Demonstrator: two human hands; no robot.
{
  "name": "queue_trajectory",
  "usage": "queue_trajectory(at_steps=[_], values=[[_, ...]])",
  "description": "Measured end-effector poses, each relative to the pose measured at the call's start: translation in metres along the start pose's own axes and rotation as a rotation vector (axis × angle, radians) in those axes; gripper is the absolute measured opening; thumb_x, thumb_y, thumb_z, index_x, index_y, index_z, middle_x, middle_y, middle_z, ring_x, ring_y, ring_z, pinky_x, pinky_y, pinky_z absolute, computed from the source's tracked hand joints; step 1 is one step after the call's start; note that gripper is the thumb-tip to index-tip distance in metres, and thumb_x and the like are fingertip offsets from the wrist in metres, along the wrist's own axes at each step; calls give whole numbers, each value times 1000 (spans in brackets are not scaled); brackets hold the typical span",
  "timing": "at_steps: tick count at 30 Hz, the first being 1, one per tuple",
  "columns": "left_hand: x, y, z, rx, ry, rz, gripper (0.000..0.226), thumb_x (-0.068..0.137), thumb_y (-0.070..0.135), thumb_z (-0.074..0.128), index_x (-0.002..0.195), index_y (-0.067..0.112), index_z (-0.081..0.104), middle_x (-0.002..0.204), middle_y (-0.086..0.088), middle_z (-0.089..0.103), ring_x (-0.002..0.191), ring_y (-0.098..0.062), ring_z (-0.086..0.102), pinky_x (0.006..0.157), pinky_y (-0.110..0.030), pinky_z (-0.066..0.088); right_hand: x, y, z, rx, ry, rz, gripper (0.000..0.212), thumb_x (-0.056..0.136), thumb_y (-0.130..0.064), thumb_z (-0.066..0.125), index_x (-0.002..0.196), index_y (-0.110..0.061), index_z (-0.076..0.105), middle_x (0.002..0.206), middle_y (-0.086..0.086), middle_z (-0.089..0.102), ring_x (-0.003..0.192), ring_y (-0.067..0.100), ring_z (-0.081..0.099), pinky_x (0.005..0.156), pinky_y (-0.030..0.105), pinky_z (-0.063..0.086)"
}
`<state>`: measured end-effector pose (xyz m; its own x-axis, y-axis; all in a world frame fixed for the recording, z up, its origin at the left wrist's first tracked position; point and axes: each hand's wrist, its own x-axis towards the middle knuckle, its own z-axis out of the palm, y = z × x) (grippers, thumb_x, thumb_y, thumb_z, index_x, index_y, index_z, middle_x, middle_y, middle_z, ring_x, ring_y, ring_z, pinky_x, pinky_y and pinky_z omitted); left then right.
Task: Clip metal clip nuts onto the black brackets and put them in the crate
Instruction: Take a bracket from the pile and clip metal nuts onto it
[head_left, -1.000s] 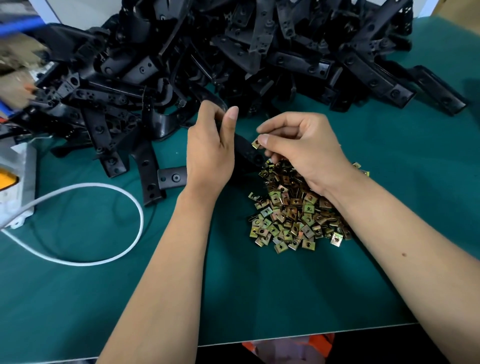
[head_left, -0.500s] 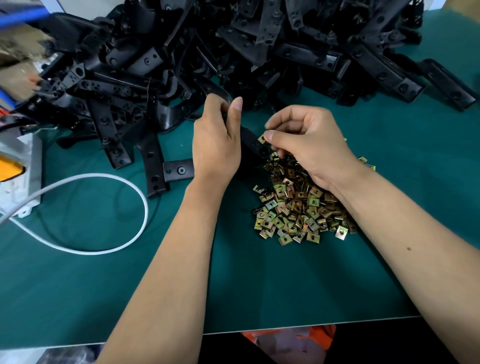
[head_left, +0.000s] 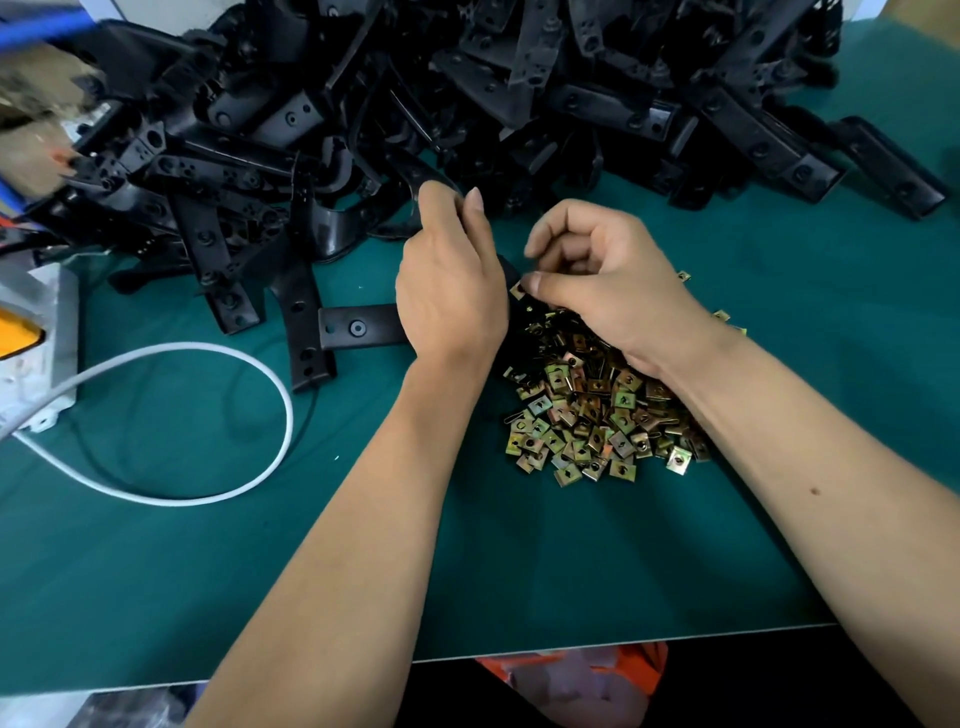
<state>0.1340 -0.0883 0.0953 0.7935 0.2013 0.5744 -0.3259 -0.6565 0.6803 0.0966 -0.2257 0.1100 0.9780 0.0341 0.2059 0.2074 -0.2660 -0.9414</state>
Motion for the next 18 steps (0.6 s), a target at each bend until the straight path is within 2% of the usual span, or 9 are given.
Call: queue_trajectory(at_steps=[2, 6, 9, 11, 13, 15, 18], values=[[-1, 1, 1, 29, 24, 2, 30, 110, 33, 36, 101, 8, 48, 67, 2, 51, 59, -27, 45, 54, -37, 24, -1, -1, -1, -105, -13, -58, 21, 85, 0, 77, 96, -13, 66, 76, 7, 69, 70, 11, 57, 74, 26, 49], [-2, 2, 2, 73, 47, -20, 32, 109, 33, 36, 103, 5, 49, 64, 7, 44, 59, -27, 40, 55, -37, 22, -2, -4, 1, -342, -17, -208, 22, 87, -4, 75, 103, -18, 68, 73, -8, 68, 69, 2, 61, 75, 14, 42], [1, -3, 2, 1, 39, -81, 31, 109, 35, 37, 101, 7, 47, 64, 8, 45, 58, -25, 44, 56, -37, 23, -1, -5, -1, -295, -1, -179, 23, 96, -11, 68, 118, -18, 67, 84, -8, 76, 84, 1, 67, 85, 11, 43], [8, -8, 0, -101, 42, -127, 26, 109, 34, 41, 99, 10, 44, 65, 12, 45, 56, -11, 45, 55, -35, 24, 0, -5, -3, -231, 55, -126, 21, 101, -13, 62, 121, -16, 66, 90, -6, 78, 87, 1, 69, 86, 13, 47], [13, -13, -2, -154, 60, -115, 25, 109, 33, 44, 98, 12, 40, 66, 14, 44, 58, -1, 50, 51, -25, 28, 2, -2, -6, -362, 108, -137, 16, 102, -14, 59, 112, -17, 71, 91, -7, 77, 88, 3, 69, 84, 17, 50], [17, -17, -5, -169, 52, -85, 27, 108, 35, 47, 97, 12, 38, 66, 15, 44, 61, 6, 51, 51, -15, 33, 3, 1, -10, -573, 76, -167, 15, 101, -22, 61, 103, -22, 76, 90, -9, 72, 90, 8, 63, 84, 31, 50], [17, -22, -7, -146, 20, -61, 30, 107, 39, 49, 96, 13, 39, 67, 15, 46, 63, 6, 52, 51, -17, 30, 3, 3, -14, -717, -65, -205, 13, 93, -38, 71, 95, -26, 77, 91, -10, 70, 96, 12, 52, 84, 38, 45]])
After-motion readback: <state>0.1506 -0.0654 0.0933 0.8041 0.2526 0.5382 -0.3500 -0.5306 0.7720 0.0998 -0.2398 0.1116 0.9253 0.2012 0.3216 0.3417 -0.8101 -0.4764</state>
